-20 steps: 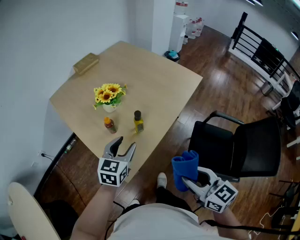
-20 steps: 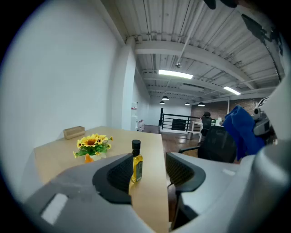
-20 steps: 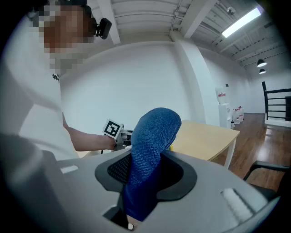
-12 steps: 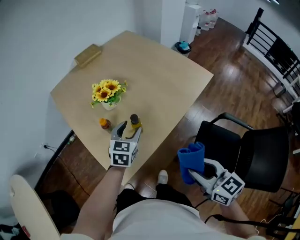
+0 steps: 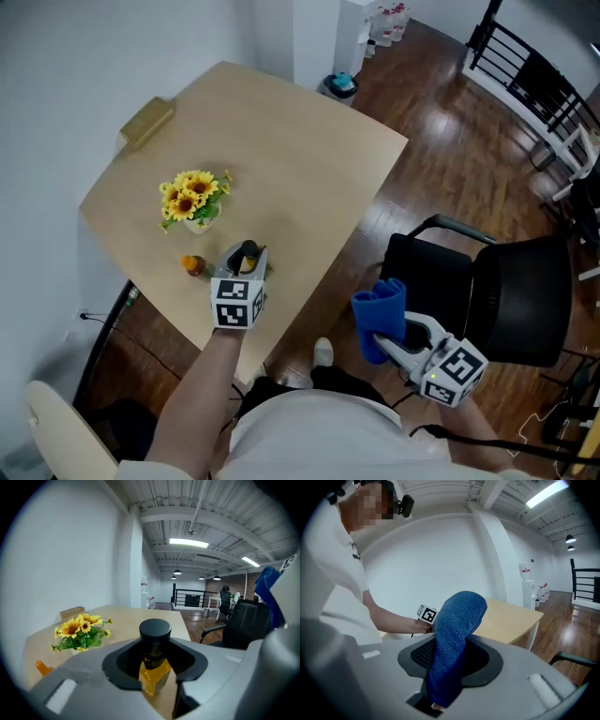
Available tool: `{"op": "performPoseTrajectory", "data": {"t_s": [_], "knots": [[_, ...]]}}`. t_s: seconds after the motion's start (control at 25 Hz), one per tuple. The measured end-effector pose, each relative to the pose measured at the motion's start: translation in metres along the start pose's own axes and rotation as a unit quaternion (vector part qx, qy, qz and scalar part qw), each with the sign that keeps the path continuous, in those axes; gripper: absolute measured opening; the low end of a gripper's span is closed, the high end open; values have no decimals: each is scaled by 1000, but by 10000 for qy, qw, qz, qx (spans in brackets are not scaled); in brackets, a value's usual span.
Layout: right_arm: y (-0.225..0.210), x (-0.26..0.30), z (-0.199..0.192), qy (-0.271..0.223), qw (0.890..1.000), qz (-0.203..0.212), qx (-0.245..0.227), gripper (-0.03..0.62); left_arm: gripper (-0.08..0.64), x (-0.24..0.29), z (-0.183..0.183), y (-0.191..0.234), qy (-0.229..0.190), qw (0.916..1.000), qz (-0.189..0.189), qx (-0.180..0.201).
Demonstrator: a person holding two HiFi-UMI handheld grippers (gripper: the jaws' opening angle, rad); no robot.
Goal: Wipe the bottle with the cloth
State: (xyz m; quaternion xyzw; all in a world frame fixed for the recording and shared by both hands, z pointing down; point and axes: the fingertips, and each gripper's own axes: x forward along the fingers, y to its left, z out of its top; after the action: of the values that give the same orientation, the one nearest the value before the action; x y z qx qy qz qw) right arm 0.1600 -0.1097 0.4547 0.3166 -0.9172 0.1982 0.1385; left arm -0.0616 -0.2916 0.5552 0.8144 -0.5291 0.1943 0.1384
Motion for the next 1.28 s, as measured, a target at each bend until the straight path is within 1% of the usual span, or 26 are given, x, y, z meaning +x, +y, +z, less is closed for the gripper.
{"op": "performPoseTrajectory", "data": {"t_s": [0.16, 0.28, 0.36, 0.52, 0.6, 0.68, 0.8, 0.96, 1.12, 1.2, 1.28], "knots": [[12, 27, 26, -233, 9996, 91, -153, 146, 152, -41, 42, -8, -367, 9974, -593, -168], [23, 59, 53, -440, 9977, 269, -429, 146, 152, -77, 76, -16, -663, 9909, -1112, -373], [31, 81, 76, -625, 9955, 373, -601, 146, 152, -99, 94, -23, -810, 9860, -1390, -430], [55, 117, 125, -1046, 9906, 535, -695, 146, 152, -131, 115, -33, -924, 9802, -1704, -396], [69, 136, 136, -1082, 9892, 650, -742, 146, 152, -145, 119, -33, -972, 9783, -1784, -414], [78, 151, 132, -1009, 9896, 767, -678, 146, 152, -157, 121, -30, -1054, 9766, -1816, -466], [78, 163, 112, -851, 9924, 818, -341, 146, 152, -173, 124, -21, -1182, 9741, -1837, -585], [54, 177, 73, -370, 9973, 625, -127, 145, 152, -187, 134, -4, -1314, 9725, -1787, -713], [29, 187, 33, 85, 9994, 329, 32, 145, 152, -196, 142, 10, -1360, 9726, -1690, -840], [23, 185, 30, 114, 9997, 212, 77, 146, 152, -195, 145, 17, -1389, 9730, -1623, -869], [33, 175, 40, -13, 9998, 217, -48, 144, 152, -191, 144, 23, -1353, 9746, -1556, -872]]}}
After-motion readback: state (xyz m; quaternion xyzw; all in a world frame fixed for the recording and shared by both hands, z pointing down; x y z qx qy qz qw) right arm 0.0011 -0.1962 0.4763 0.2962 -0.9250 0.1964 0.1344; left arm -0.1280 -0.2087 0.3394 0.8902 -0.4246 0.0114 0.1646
